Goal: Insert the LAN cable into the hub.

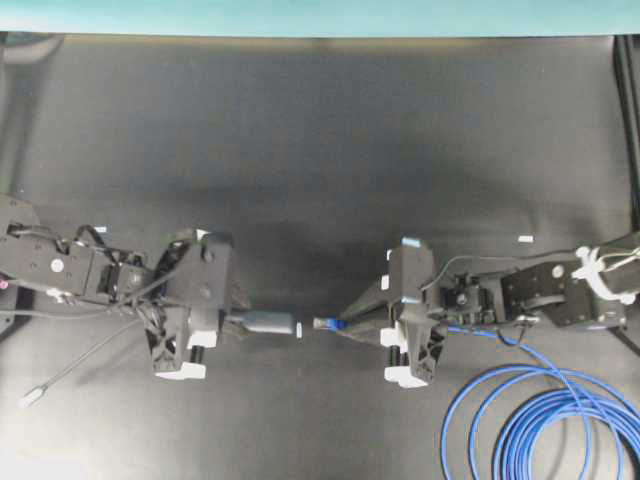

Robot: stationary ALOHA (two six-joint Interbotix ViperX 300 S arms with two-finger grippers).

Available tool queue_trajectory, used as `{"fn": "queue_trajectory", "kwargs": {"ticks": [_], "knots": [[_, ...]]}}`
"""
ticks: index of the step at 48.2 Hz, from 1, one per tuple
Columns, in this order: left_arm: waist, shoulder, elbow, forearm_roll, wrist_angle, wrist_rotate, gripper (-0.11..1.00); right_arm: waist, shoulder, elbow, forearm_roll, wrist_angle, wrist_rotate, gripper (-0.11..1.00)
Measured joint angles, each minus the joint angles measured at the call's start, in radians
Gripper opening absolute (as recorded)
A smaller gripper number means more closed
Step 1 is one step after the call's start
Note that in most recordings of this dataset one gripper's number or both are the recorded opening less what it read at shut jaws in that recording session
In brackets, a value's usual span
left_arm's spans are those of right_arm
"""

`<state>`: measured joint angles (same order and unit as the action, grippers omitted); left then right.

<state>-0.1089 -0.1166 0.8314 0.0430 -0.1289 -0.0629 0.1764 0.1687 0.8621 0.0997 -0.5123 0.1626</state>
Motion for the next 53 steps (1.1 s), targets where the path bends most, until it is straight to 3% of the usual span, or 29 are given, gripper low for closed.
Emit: {"fn": "queue_trajectory", "kwargs": {"ticks": [14,53], "knots": [[0.025,-0.003,-0.058,0.002,0.092,0.028,0.28,0.002,-0.081,-0.034,0.002,0.201,-0.101,0.13],[0.026,0.000,-0.072,0.002,0.129,0.017,0.28,-0.011,-0.098,-0.060,0.009,0.141,-0.112,0.13]]}}
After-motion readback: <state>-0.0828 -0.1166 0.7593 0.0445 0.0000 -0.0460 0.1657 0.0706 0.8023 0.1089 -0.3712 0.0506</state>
